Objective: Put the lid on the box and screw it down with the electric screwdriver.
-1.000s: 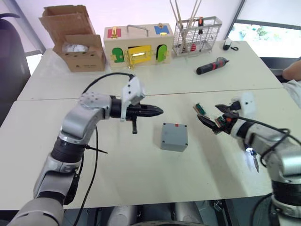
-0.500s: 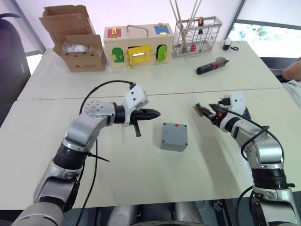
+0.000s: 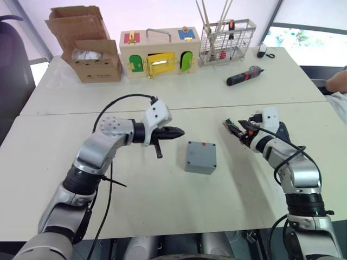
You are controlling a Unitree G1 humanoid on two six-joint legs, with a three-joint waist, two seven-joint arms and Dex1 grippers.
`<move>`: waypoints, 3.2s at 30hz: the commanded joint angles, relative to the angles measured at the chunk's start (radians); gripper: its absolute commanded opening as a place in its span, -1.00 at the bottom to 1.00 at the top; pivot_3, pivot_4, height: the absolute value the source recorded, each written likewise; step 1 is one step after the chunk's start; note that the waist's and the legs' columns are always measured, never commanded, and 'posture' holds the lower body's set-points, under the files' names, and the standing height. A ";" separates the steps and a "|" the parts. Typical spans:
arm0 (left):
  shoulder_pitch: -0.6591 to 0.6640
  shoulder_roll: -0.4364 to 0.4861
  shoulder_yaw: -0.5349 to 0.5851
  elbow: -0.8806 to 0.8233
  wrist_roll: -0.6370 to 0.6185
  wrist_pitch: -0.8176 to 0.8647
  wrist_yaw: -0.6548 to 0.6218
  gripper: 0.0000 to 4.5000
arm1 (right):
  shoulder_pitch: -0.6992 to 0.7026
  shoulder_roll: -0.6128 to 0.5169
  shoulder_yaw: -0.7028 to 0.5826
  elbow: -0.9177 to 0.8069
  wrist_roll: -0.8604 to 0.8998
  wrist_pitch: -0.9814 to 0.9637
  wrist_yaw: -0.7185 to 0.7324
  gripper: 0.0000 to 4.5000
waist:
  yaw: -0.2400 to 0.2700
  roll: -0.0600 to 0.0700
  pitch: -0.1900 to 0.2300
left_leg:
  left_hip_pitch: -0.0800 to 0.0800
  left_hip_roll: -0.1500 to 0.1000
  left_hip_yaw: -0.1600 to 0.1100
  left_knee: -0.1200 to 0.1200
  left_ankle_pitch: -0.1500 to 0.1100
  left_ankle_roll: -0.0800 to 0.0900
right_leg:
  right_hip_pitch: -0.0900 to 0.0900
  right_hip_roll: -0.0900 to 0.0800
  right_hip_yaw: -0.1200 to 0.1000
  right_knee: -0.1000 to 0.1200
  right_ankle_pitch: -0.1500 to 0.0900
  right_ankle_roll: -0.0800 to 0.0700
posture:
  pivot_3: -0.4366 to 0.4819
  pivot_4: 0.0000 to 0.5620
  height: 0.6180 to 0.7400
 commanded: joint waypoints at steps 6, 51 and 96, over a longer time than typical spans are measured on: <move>-0.011 0.001 -0.004 0.005 0.026 -0.048 0.008 -1.00 | -0.034 0.009 0.002 0.032 -0.035 -0.065 -0.010 -0.65 | 0.000 0.000 0.000 | 0.000 0.000 0.000 0.000 0.000 0.000 | 0.000 0.000 0.000 0.000 0.000 0.000 | -0.05 -0.47 0.95; -0.014 -0.012 -0.011 0.052 0.074 -0.107 0.008 -1.00 | -0.039 0.024 0.006 0.044 -0.048 -0.062 0.006 0.15 | 0.000 0.000 0.000 | 0.000 0.000 0.000 0.000 0.000 0.000 | 0.000 0.000 0.000 0.000 0.000 0.000 | -0.05 -0.47 0.95; -0.022 0.000 0.026 0.054 0.037 -0.111 -0.035 -1.00 | -0.117 -0.045 -0.072 -0.223 0.028 0.132 0.001 -0.98 | 0.000 0.000 0.000 | 0.000 0.000 0.000 0.000 0.000 0.000 | 0.000 0.000 0.000 0.000 0.000 0.000 | -0.05 -0.47 0.95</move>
